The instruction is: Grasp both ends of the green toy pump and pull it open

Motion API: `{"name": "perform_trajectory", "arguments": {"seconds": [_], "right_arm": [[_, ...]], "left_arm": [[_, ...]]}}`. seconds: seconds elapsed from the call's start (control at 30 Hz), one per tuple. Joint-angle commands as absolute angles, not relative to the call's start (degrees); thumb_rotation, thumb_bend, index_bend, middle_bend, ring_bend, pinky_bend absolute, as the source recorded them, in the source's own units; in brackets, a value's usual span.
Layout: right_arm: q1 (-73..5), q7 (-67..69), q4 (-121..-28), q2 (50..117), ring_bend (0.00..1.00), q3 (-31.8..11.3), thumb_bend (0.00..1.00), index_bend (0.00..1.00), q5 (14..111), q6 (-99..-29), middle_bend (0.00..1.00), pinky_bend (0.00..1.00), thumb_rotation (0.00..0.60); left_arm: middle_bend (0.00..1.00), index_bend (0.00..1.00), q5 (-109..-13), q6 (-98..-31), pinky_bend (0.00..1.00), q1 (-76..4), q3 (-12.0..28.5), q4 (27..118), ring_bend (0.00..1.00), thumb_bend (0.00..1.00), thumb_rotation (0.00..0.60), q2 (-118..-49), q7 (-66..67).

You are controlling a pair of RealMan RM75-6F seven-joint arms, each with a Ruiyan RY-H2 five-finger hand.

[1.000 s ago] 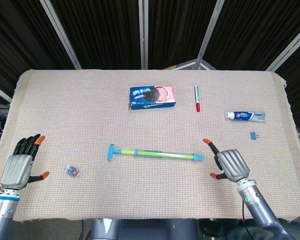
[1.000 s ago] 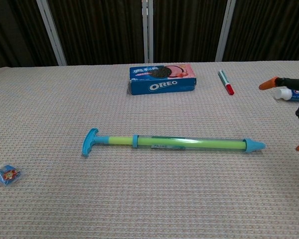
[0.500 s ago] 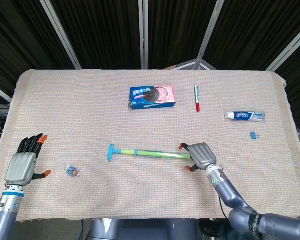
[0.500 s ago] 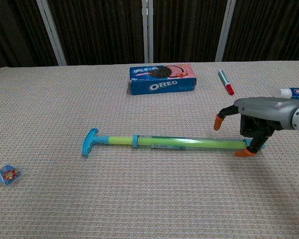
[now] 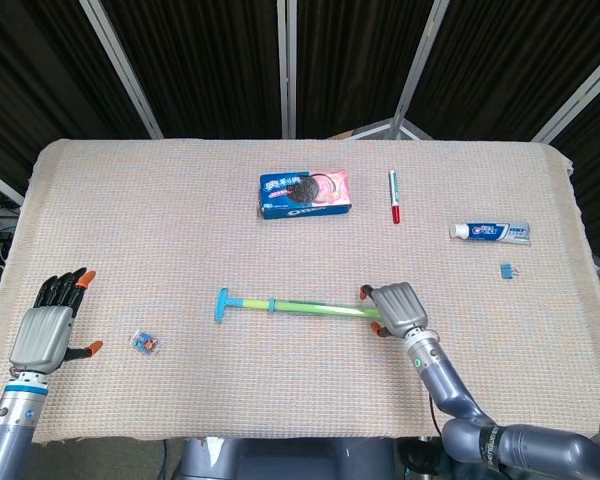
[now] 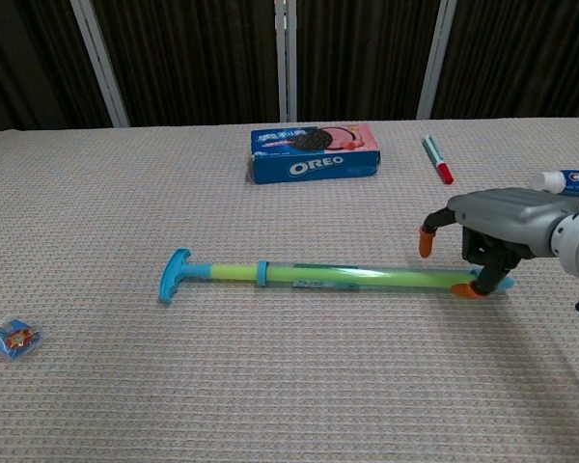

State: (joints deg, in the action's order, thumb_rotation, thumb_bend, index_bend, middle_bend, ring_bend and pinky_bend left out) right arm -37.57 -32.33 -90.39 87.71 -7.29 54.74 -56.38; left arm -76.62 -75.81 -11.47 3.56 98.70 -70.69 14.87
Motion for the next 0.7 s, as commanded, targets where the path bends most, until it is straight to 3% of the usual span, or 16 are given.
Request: {"name": "perform_trajectory", "arguments": {"seconds": [0.03, 0.7], "right_arm": [[-37.31, -31.80, -89.45, 88.22, 1.00, -6.87, 0.23, 0.38, 55.21, -56.85, 1.00, 1.00, 0.600], [-36.85, -29.31, -83.65, 90.91, 1.00, -5.81, 0.24, 0.47, 56.27, -56.60, 1.00, 1.00, 0.600]], "left_arm": [[0.00, 0.00, -76.85, -75.90, 0.00, -11.52, 3.46, 98.85, 0.00, 0.00, 0.600, -70.67, 14.89], [0.00, 0.00, -76.36, -75.72, 0.00, -11.93, 3.12, 98.70, 0.00, 0.00, 0.600, -71.34, 16.18]]}}
